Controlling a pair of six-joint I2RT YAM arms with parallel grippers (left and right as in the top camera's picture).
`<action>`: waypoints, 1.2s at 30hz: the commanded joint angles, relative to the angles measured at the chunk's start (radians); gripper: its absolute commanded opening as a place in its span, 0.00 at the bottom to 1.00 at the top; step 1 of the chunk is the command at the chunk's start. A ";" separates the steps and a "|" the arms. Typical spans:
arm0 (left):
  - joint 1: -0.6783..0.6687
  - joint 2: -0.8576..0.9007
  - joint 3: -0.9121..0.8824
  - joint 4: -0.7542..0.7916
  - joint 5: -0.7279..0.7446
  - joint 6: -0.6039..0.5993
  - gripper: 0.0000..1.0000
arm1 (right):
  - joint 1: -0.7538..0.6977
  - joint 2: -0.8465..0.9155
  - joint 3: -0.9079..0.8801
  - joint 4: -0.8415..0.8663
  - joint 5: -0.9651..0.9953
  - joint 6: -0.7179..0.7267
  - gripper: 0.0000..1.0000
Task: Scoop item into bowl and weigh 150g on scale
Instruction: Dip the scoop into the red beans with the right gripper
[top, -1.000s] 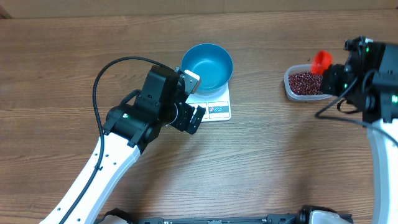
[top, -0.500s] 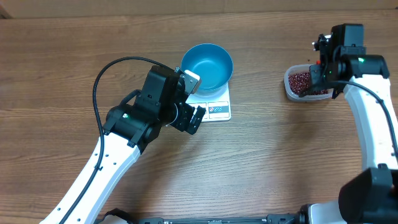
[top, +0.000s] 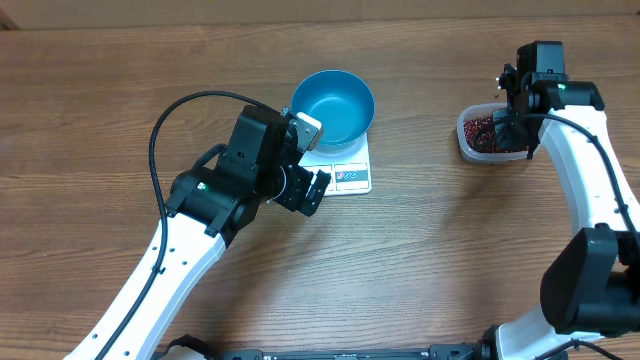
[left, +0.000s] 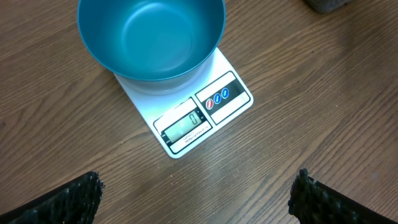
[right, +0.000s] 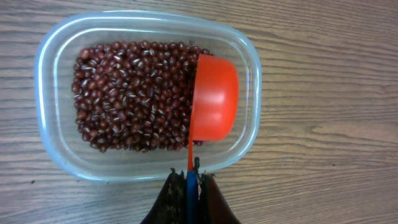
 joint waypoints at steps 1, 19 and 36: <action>0.004 -0.008 0.002 0.001 0.014 0.022 1.00 | 0.004 0.023 0.020 0.013 0.020 0.026 0.04; 0.004 -0.008 0.002 0.001 0.014 0.022 1.00 | 0.004 0.023 0.020 0.027 -0.014 0.059 0.04; 0.004 -0.008 0.002 0.001 0.014 0.022 1.00 | 0.004 0.026 0.015 0.046 0.005 0.058 0.04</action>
